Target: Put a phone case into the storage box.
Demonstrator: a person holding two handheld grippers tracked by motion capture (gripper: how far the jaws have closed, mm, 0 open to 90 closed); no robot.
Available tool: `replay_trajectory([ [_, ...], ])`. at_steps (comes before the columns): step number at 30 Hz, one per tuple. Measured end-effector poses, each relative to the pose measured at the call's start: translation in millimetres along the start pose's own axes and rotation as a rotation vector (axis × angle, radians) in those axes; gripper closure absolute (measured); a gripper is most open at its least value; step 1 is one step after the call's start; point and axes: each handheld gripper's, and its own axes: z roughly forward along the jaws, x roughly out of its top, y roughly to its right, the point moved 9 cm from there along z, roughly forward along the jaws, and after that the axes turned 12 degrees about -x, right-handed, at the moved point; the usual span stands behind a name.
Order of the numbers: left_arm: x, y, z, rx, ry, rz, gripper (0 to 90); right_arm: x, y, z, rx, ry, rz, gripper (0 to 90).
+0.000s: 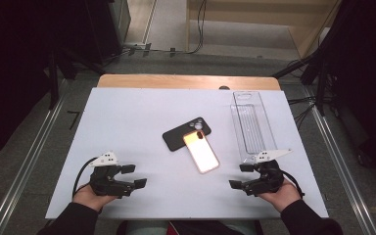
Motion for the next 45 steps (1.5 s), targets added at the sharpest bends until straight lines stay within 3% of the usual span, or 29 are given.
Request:
replay_trajectory([
  [5,3.1,0.0,1.3,-0.026,0.011,-0.022,24.4,2.0,-1.2,3.3,0.021,0.000,-0.002,16.7],
  [9,3.0,-1.6,2.3,-0.023,0.002,-0.028,24.4,2.6,-1.3,7.0,0.028,-0.011,-0.014,16.8],
  [18,3.6,-1.6,2.6,-0.018,0.000,-0.022,24.5,0.5,2.5,3.9,0.013,-0.008,0.014,16.8],
  [45,5.5,2.5,0.2,-0.032,0.010,-0.016,24.6,-0.1,1.8,-0.6,-0.008,0.000,0.017,16.8],
])
